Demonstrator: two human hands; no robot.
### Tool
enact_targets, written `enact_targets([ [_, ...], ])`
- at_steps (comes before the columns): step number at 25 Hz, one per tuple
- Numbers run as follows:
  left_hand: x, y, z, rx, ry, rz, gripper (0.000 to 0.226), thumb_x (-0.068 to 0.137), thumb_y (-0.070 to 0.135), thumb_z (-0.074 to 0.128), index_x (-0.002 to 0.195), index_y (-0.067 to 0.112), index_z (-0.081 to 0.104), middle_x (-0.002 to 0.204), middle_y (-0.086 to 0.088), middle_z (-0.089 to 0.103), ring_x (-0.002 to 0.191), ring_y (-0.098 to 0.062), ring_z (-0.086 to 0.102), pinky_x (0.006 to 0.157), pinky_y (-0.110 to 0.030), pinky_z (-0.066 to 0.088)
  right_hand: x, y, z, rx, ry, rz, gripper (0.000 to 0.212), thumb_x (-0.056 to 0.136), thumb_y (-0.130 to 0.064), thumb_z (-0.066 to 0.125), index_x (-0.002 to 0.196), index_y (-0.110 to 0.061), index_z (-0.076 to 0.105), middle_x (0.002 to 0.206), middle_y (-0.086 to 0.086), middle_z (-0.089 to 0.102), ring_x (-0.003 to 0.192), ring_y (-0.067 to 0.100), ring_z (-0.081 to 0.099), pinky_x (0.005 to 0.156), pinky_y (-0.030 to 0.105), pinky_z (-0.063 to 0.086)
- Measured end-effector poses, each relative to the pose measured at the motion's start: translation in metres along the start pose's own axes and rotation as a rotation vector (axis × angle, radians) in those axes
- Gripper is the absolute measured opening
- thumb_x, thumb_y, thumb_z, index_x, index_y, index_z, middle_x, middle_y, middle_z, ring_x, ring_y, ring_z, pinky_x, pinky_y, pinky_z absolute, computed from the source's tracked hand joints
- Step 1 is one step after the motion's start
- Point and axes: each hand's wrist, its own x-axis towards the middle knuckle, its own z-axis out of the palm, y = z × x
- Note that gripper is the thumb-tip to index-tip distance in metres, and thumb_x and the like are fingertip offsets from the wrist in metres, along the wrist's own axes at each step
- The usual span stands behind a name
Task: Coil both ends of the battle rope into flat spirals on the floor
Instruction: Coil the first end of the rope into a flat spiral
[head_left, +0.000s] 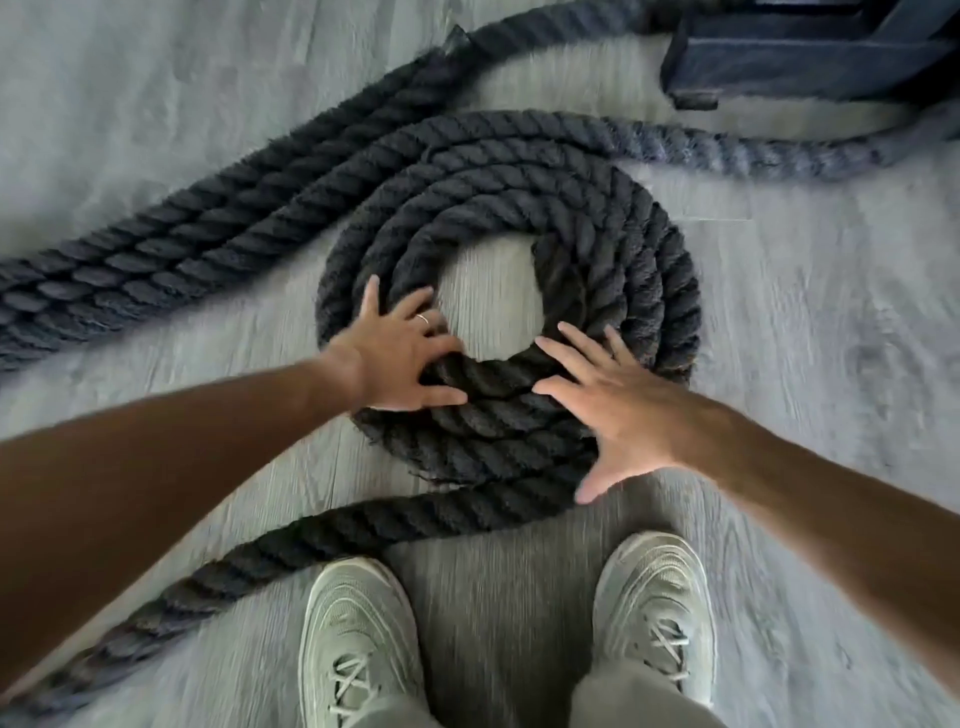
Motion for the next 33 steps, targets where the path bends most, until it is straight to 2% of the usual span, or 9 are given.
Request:
enact_targets([
  [3, 0.008, -0.034, -0.010, 0.111, -0.106, -0.004, 0.095, 0.068, 0.095, 0.008, 0.148, 0.049, 0.030, 0.166, 0.007, 0.006, 0.150, -0.035, -0.020, 0.110, -0.079, 0.008, 0.010, -0.057, 0.015, 0.052, 0.064, 0.043, 0.144, 0.050, -0.084, 0.076, 0.160, -0.021, 0.008, 0.165, 0.010, -0.023, 0.149, 0.037, -0.026, 0.116, 0.067, -0.011],
  [6, 0.008, -0.031, -0.011, 0.056, -0.181, 0.000, 0.097, 0.068, 0.090, 0.010, 0.151, 0.044, 0.026, 0.164, 0.014, 0.007, 0.148, -0.043, -0.019, 0.106, -0.078, 0.024, 0.020, -0.088, 0.028, 0.059, 0.065, 0.129, 0.150, 0.051, -0.077, 0.081, 0.160, -0.012, 0.002, 0.162, 0.014, -0.031, 0.145, 0.044, -0.033, 0.117, 0.069, -0.007],
  [11, -0.001, -0.022, -0.010, -0.037, -0.158, -0.038, 0.096, 0.071, 0.086, 0.006, 0.152, 0.038, 0.025, 0.162, 0.014, 0.016, 0.149, -0.048, -0.008, 0.100, -0.071, 0.041, 0.018, -0.081, 0.035, 0.117, 0.122, 0.101, 0.147, 0.046, -0.075, 0.078, 0.161, -0.014, 0.008, 0.165, 0.011, -0.025, 0.147, 0.039, -0.032, 0.117, 0.065, -0.013],
  [14, -0.011, -0.007, -0.006, -0.062, -0.079, -0.106, 0.093, 0.074, 0.085, 0.003, 0.148, 0.036, 0.029, 0.160, 0.014, 0.022, 0.144, -0.047, 0.013, 0.091, -0.065, 0.049, 0.011, -0.063, 0.035, 0.083, 0.135, 0.034, 0.144, 0.045, -0.077, 0.074, 0.161, -0.018, 0.012, 0.167, 0.006, -0.020, 0.150, 0.034, -0.028, 0.118, 0.059, -0.015],
  [20, -0.017, 0.069, 0.014, -0.122, 0.036, -0.418, 0.087, 0.083, 0.082, 0.000, 0.141, 0.028, 0.036, 0.148, 0.009, 0.040, 0.120, -0.041, 0.036, 0.063, -0.046, 0.040, -0.007, 0.013, 0.001, -0.063, -0.032, -0.053, 0.142, 0.043, -0.061, 0.087, 0.159, -0.035, 0.010, 0.164, -0.013, -0.029, 0.148, 0.019, -0.034, 0.120, 0.056, -0.015],
  [23, -0.022, 0.068, 0.021, -0.096, 0.145, -0.457, 0.088, 0.082, 0.084, -0.009, 0.142, 0.036, 0.033, 0.155, 0.005, 0.034, 0.118, -0.036, 0.037, 0.077, -0.052, 0.044, -0.007, -0.019, 0.004, -0.076, -0.008, 0.080, 0.142, 0.048, -0.056, 0.093, 0.160, -0.023, 0.011, 0.166, -0.003, -0.025, 0.151, 0.035, -0.024, 0.119, 0.068, -0.007],
  [26, -0.019, 0.029, 0.016, -0.032, 0.185, -0.410, 0.092, 0.080, 0.087, -0.013, 0.148, 0.042, 0.030, 0.166, -0.004, 0.014, 0.140, -0.040, 0.023, 0.103, -0.072, 0.021, 0.002, -0.070, 0.015, 0.108, 0.078, 0.103, 0.136, 0.053, -0.072, 0.085, 0.159, -0.027, 0.012, 0.167, 0.009, -0.016, 0.151, 0.039, -0.019, 0.117, 0.068, -0.009],
  [29, -0.005, -0.021, 0.009, -0.048, 0.011, -0.159, 0.106, 0.062, 0.102, -0.006, 0.148, 0.050, 0.026, 0.167, 0.008, 0.001, 0.151, -0.038, -0.009, 0.109, -0.079, 0.008, 0.012, -0.108, 0.030, 0.139, 0.155, 0.061, 0.119, 0.064, -0.065, 0.083, 0.158, -0.036, 0.017, 0.168, 0.007, -0.017, 0.150, 0.042, -0.025, 0.115, 0.072, -0.009],
  [33, 0.009, -0.039, 0.003, 0.066, -0.140, -0.024, 0.109, 0.057, 0.103, 0.003, 0.150, 0.049, 0.020, 0.165, 0.014, 0.009, 0.149, -0.044, -0.015, 0.107, -0.081, 0.016, 0.016, -0.115, 0.044, 0.163, 0.223, 0.105, 0.113, 0.063, -0.058, 0.082, 0.157, -0.043, 0.022, 0.169, 0.005, -0.014, 0.149, 0.042, -0.027, 0.115, 0.072, -0.010],
])
